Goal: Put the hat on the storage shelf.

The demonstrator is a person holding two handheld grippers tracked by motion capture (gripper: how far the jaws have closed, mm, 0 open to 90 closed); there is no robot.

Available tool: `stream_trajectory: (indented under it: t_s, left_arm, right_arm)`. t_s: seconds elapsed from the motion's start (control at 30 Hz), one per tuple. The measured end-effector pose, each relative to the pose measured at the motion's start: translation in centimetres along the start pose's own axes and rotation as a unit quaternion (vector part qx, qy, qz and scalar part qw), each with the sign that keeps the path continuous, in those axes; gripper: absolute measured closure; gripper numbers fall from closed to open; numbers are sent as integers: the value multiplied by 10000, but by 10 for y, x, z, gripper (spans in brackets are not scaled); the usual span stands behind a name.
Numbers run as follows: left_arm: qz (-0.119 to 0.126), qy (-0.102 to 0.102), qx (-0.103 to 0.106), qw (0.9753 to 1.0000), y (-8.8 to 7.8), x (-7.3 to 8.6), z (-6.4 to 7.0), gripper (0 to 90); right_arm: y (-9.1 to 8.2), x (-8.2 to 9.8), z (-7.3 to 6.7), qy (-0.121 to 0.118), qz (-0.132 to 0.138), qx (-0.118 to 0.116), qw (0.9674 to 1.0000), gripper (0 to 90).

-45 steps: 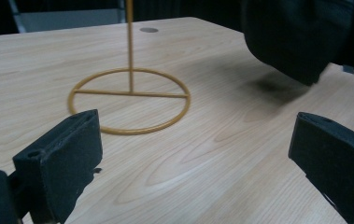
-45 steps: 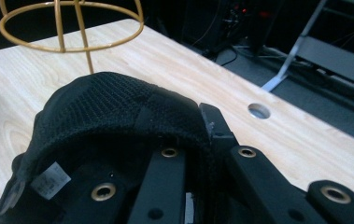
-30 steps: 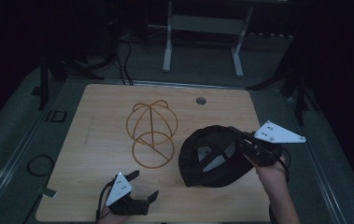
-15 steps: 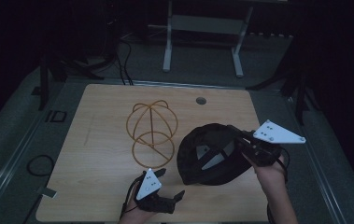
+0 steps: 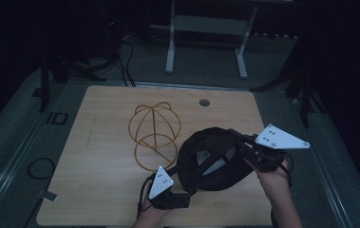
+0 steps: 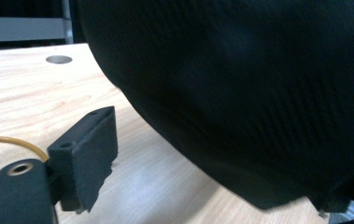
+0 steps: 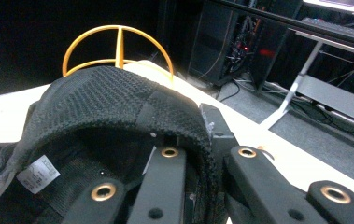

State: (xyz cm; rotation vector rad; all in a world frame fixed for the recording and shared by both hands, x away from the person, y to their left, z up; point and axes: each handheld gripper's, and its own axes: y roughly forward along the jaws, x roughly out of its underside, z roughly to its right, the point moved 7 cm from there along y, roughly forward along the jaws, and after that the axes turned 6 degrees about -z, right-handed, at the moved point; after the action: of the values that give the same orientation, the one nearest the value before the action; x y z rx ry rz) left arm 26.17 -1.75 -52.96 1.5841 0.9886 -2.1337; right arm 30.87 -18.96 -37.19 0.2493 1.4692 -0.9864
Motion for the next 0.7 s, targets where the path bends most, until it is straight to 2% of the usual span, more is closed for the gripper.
stream_trajectory:
  t_s: [0.03,0.07,0.13,0.17,0.23,0.3,0.4,0.57,0.63,0.7]
  left_arm:
    - [14,13,-57,10000,0,0,-1,176]
    - [46,-14,-20,10000,0,-1,-1,207]
    - [121,-18,-130,9998,-1,-3,-2,258]
    - [175,-18,-158,9997,-2,-4,-3,317]
    - [302,-75,-408,9987,-6,-8,-7,356]
    - [454,-234,-632,9967,-10,-14,-13,428]
    - [607,-278,-834,9943,-15,-21,-18,568]
    - [685,-369,-1006,9919,-19,-28,-20,776]
    - [721,-379,-1070,9909,-20,-31,-20,838]
    - [765,-444,-1033,9907,-21,-36,-21,879]
  right_arm:
    - [-1,0,-1,11,8,-37,10000,877]
    - [-1,0,-2,8,18,-55,10000,877]
    - [-2,1,-3,11,25,-68,10000,877]
    - [-2,2,-3,7,23,-68,10000,877]
    - [-3,3,-4,14,8,-58,10000,877]
    - [-4,5,-4,17,6,-46,10000,877]
    - [-5,7,-5,28,-4,-50,10000,877]
    - [-4,12,-10,40,-4,-70,10000,877]
    - [-5,15,-11,38,-1,-51,10000,877]
    - [-6,17,-12,44,1,-55,10000,877]
